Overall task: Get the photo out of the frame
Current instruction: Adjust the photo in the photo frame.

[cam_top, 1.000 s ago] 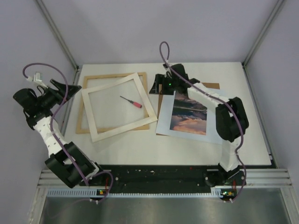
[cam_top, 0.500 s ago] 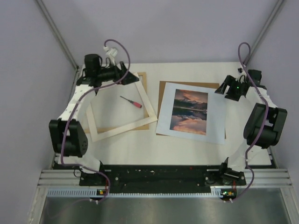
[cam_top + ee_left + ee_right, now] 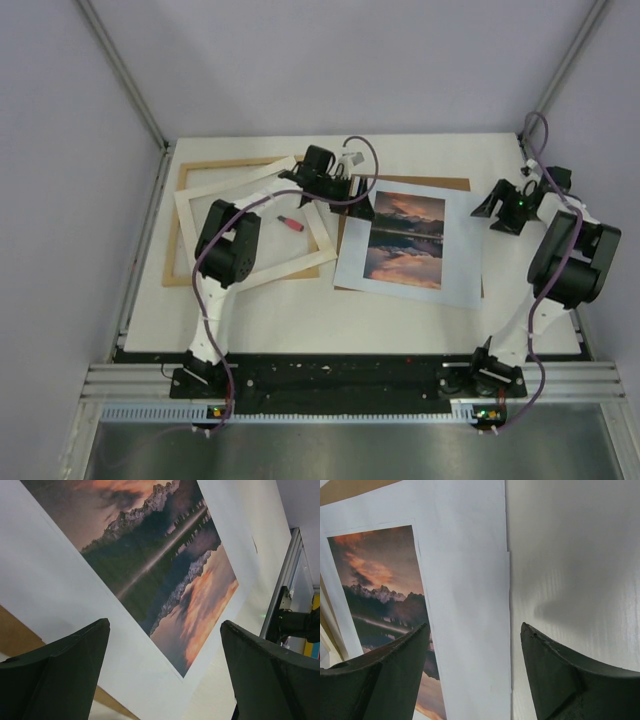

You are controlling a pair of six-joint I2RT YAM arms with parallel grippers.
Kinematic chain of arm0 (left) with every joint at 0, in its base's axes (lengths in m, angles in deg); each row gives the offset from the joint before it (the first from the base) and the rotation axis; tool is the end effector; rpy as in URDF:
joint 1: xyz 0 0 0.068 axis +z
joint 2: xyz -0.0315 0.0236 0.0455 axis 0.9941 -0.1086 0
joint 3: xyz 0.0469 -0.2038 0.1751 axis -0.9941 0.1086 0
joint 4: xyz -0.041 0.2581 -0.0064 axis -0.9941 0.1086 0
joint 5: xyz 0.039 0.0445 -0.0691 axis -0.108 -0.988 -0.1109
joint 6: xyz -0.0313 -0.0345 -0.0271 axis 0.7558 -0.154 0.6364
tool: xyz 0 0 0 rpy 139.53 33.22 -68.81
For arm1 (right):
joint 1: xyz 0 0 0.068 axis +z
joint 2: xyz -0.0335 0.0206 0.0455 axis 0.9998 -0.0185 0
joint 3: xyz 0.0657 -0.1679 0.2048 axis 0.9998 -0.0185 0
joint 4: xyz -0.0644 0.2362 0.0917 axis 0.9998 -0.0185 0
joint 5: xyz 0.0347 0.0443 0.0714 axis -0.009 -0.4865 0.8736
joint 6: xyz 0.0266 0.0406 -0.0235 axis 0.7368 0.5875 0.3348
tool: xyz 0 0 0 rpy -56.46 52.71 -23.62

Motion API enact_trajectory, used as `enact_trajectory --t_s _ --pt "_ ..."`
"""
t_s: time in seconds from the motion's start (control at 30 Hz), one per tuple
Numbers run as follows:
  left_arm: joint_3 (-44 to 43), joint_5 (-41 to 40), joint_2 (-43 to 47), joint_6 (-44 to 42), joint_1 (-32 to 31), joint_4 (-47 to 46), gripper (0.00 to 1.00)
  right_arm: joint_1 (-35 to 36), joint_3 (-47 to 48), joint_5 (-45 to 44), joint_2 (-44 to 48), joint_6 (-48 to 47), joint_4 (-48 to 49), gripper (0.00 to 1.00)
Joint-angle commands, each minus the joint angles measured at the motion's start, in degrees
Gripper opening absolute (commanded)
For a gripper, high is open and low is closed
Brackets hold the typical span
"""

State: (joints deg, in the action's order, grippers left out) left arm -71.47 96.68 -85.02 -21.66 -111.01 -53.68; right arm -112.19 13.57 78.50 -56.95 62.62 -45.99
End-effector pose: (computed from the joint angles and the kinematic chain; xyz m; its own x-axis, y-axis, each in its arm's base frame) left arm 0.4260 -0.2484 0.1923 -0.7972 0.2059 -0.5675 0.5932 0.4413 -0.6733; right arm 0.3623 -0.1352 0.1797 -0.7762 0.4653 -0.4255 0.2064 0.8251 0.5259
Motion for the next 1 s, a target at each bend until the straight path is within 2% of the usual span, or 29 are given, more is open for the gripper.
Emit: enact_trajectory --t_s 0.0,0.23,0.53,0.97 --pt "-6.58 -3.6 -2.34 -0.04 -0.88 0.9 0.98 -1.8 -0.18 0.72 0.94 -3.63 0.0 0.73" --pt "-9.05 -7.74 -6.65 -0.57 -1.85 4.59 0.98 -4.62 4.21 5.21 -6.7 -7.85 -6.33 0.72" --pt "-9.41 -8.97 -9.99 -2.5 -4.13 9.25 0.98 -4.62 6.24 12.24 -11.81 -10.75 -8.45 0.72" --pt "-9.32 -7.57 -12.46 -2.5 -5.45 10.39 0.98 -5.84 6.32 21.98 -11.37 -10.41 -9.24 0.69"
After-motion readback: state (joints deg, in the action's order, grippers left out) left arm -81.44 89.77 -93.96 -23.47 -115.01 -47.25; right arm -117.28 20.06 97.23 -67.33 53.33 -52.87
